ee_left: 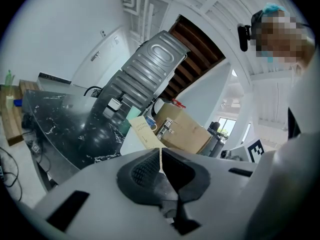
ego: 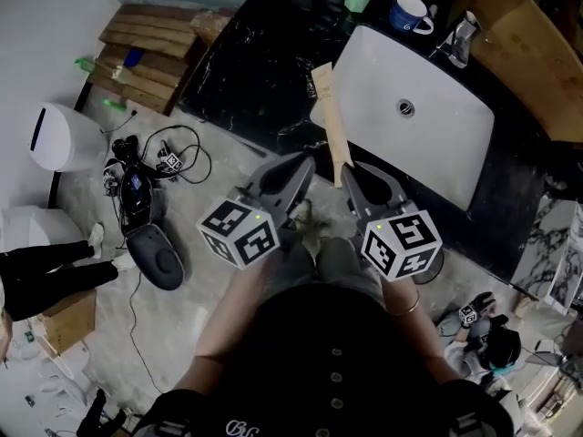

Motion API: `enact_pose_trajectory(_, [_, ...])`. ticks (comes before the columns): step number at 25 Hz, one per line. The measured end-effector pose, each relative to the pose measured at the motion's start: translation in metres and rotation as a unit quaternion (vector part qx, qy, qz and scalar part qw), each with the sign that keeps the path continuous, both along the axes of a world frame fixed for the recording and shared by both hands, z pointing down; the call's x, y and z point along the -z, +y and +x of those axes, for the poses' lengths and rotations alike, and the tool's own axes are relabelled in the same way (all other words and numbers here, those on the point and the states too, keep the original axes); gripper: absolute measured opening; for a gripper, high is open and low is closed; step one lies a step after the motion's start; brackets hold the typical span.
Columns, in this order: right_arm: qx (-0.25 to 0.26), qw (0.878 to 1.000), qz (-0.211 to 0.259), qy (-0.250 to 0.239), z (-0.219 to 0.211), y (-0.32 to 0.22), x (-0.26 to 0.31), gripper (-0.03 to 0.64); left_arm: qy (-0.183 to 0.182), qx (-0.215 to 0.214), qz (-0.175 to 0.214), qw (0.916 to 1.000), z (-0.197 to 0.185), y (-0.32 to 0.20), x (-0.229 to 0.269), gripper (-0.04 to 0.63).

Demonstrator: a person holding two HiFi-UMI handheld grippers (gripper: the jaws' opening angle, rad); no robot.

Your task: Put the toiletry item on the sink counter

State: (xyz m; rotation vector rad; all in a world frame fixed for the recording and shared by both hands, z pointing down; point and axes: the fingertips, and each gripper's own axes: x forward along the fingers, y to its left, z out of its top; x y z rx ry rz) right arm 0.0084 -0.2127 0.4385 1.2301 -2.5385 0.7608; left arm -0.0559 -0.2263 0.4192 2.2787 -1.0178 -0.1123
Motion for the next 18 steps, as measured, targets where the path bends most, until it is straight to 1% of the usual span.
enact_pose_trajectory(10, [-0.009,0.999,-0.038,0.022,-0.005,-0.012,-0.022,0.029,0.004,-0.018,-0.032,0.9993,0.003,-0.006,-0.025,0.020])
enact_pose_trajectory(15, [-0.003,0.998,-0.049,0.045,-0.009,-0.017,-0.029,0.029,0.009,-0.017,-0.044,0.9988,-0.001,-0.009,-0.035,0.020])
enact_pose_trajectory(18, [0.005,0.997,-0.055,0.056,-0.011,-0.018,-0.033,0.029,-0.003,-0.020,-0.045,0.9988,-0.001,-0.012,-0.040,0.020])
